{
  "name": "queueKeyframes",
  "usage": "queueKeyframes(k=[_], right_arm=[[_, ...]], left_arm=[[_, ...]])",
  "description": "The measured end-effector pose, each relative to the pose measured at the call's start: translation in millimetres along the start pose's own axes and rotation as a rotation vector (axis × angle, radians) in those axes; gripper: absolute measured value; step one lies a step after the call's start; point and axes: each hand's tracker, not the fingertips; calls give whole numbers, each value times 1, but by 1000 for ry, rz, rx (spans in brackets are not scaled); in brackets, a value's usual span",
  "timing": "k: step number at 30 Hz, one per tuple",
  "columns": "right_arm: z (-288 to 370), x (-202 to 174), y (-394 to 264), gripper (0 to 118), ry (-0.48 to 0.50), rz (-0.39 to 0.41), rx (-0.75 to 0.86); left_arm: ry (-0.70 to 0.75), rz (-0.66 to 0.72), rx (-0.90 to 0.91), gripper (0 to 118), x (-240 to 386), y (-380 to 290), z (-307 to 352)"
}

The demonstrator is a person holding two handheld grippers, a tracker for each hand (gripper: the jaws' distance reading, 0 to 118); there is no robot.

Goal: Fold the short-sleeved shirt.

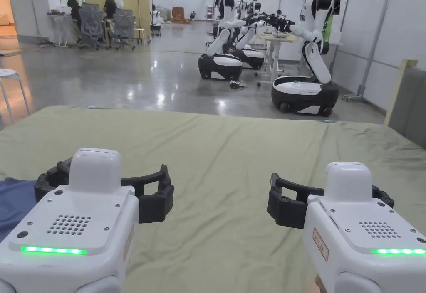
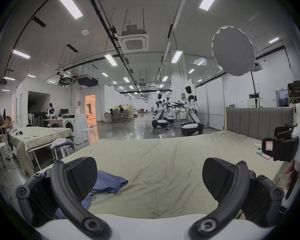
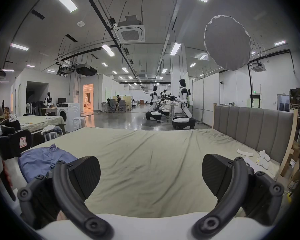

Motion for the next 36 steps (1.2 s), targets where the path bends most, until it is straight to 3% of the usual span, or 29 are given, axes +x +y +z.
queueKeyframes(k=[9,29,31,32,35,36], right_arm=[[-1,4,2,117,-15,-24,0],[3,2,0,113,-27,17,1],[4,4,0,86,-10,10,-14],[5,4,0,59,-8,9,-17],[6,5,-1,30,-45,5,-18],[6,6,-2,3,-60,-2,-16]], left_arm=[[15,-11,10,118,4,0,1],[-17,64,6,117,2,6,5],[-27,57,3,109,2,6,5],[-29,51,7,95,3,6,7],[-7,28,26,69,8,5,12],[-13,27,20,23,8,5,10]])
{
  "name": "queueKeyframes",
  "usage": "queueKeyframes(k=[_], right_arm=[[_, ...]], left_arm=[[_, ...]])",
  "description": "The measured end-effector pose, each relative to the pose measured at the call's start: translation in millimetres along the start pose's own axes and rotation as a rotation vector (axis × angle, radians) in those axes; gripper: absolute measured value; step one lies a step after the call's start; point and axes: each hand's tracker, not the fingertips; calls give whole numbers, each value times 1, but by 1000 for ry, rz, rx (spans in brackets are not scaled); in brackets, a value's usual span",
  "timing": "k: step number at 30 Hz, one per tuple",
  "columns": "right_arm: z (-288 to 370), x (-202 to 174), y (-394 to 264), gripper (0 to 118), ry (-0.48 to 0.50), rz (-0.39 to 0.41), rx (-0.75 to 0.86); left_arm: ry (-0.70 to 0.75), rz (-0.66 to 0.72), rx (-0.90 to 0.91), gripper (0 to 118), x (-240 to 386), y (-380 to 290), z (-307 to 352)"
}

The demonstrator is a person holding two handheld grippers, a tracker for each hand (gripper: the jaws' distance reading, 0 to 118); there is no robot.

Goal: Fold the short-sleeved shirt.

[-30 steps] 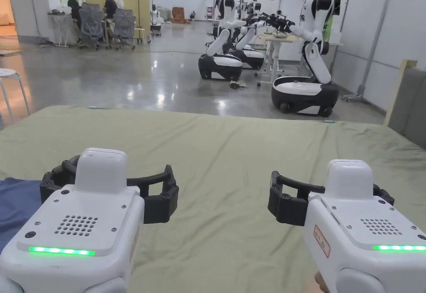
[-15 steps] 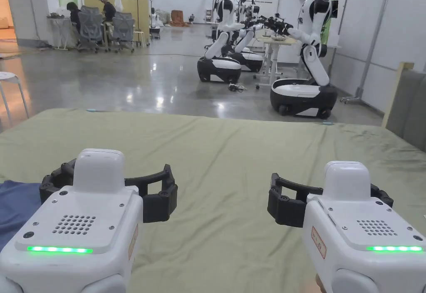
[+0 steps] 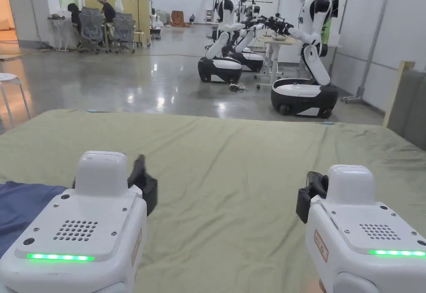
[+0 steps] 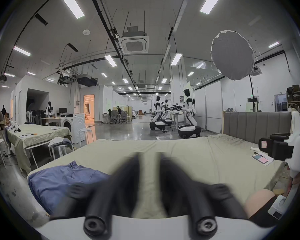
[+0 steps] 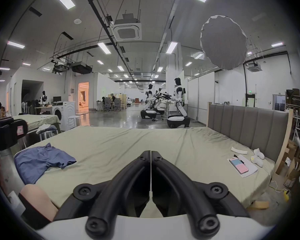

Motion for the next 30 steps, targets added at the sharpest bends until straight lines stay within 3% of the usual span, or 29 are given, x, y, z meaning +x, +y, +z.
queueKeyframes(k=[1,4,16,20,30], right_arm=[[1,2,-1,2,2,-11,3],[2,5,-1,1,23,-19,-13],[-12,-3,-9,0,40,-7,-34],[-30,-35,-7,0,133,16,-47],[-59,-185,11,0,563,55,-28]], left_arm=[[0,0,-5,1,0,-1,-1],[-54,15,-35,0,-1,-5,-3],[-37,2,-42,0,-5,-11,-12],[73,6,-60,0,-42,-12,-8],[522,-1,-97,0,-174,-10,50]])
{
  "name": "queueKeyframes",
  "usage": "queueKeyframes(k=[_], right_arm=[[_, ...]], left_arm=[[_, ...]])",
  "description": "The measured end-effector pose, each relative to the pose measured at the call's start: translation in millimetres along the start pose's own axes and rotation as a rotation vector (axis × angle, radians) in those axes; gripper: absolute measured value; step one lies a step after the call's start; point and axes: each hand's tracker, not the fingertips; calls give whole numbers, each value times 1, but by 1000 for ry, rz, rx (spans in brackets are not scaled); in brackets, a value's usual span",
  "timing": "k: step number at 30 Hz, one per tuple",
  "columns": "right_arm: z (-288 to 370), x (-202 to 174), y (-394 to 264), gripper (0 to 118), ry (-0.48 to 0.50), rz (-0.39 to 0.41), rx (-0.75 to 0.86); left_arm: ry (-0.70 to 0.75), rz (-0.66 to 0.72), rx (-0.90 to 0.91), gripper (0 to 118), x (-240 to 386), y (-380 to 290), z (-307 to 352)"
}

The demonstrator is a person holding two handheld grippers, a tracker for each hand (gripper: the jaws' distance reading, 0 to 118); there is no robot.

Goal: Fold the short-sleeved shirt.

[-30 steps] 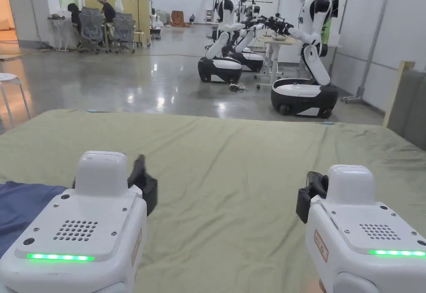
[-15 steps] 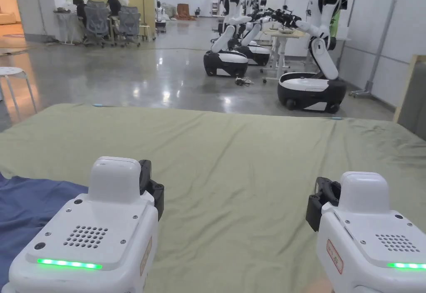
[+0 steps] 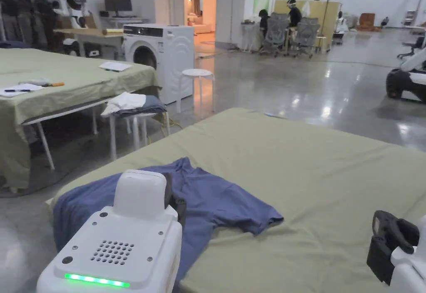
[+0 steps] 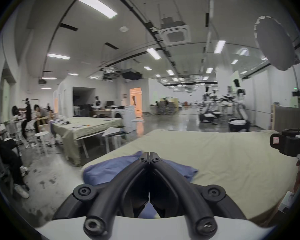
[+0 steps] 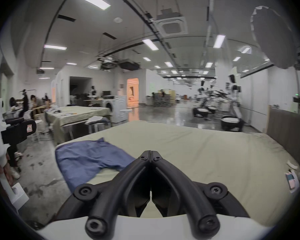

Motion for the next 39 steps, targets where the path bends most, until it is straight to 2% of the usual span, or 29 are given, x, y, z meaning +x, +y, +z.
queueKeyframes(k=[3,7,14,17,20,25,26,27,28,29,31,32,33,36,39], right_arm=[[-19,-29,4,0,98,18,0],[-37,-47,4,0,151,31,-11],[-55,-31,-11,0,152,36,-55],[-63,-12,-19,0,134,23,-92],[-71,6,-29,0,109,19,-121],[-89,27,-46,0,80,15,-190],[-92,29,-48,0,76,15,-201],[-95,32,-52,0,71,15,-209],[-97,35,-55,0,67,13,-216],[-101,38,-58,0,63,12,-226],[-106,43,-63,0,58,9,-253],[-109,45,-66,0,58,10,-265],[-112,47,-69,0,55,10,-271],[-119,51,-75,0,49,3,-293],[-124,53,-80,0,49,7,-311]], left_arm=[[73,0,-10,0,-23,-4,1],[102,-1,-34,0,-33,-13,-3],[21,-23,-122,0,-17,-31,-48],[-81,-15,-195,0,-8,-31,-95],[-172,6,-331,0,-3,-34,-171],[-183,-46,-523,0,5,-58,-300],[-178,-35,-586,9,3,-65,-325],[-166,5,-620,9,1,-72,-349],[-179,26,-673,15,-2,-78,-368],[-215,76,-748,36,-7,-84,-392],[-198,135,-870,111,-11,-99,-428],[-166,146,-861,113,-14,-101,-433],[-119,161,-825,110,-14,-103,-446],[-43,143,-855,111,-6,-113,-460],[-46,118,-967,111,-1,-132,-479]])
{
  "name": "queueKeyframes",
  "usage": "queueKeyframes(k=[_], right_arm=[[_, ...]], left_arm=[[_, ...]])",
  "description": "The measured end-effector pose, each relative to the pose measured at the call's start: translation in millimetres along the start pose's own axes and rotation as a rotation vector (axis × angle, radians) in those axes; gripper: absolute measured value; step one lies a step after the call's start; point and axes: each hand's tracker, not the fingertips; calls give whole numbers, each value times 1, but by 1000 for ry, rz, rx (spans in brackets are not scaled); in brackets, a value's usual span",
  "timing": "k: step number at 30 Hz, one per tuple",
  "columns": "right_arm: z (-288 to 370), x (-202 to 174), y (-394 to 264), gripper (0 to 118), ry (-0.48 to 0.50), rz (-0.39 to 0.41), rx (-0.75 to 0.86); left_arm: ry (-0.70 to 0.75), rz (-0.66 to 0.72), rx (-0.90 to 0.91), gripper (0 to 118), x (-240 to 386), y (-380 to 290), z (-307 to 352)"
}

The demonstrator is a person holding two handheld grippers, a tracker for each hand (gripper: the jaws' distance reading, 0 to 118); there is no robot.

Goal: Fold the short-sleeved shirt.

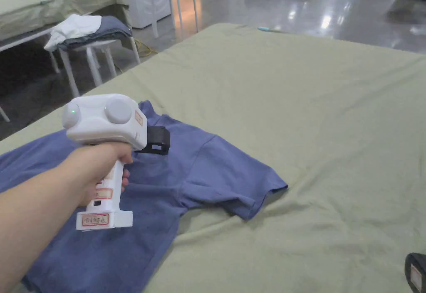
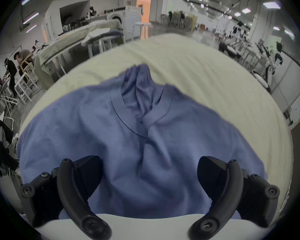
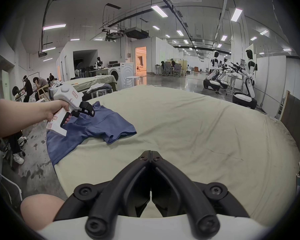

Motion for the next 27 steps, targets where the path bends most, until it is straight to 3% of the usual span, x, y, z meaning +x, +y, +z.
queueKeyframes(k=[4,5,6,8,9,10,12,17,22,27], right_arm=[[-3,1,-3,0,6,-2,-15],[-3,1,-3,0,7,-4,-16],[-3,1,-3,0,6,-8,-17],[-5,-1,-1,0,22,-34,-26],[-4,-2,0,0,31,-41,-18],[-3,-4,2,0,38,-39,-13],[4,-8,4,0,51,-18,4],[30,-4,12,0,39,-21,52],[67,8,24,0,2,-46,133],[124,33,33,0,-79,-50,238]], left_arm=[[52,-57,-6,110,9,-3,-19],[63,-66,23,104,15,-5,-14],[65,-64,45,87,19,-9,-11],[35,-81,103,27,34,-15,-2],[41,-112,109,8,44,-18,2],[77,-171,103,2,52,-21,3],[111,-287,103,1,59,-28,7],[3,-185,235,1,34,-20,52],[-8,-295,384,1,55,-28,146],[-218,-278,476,1,101,-33,240]])
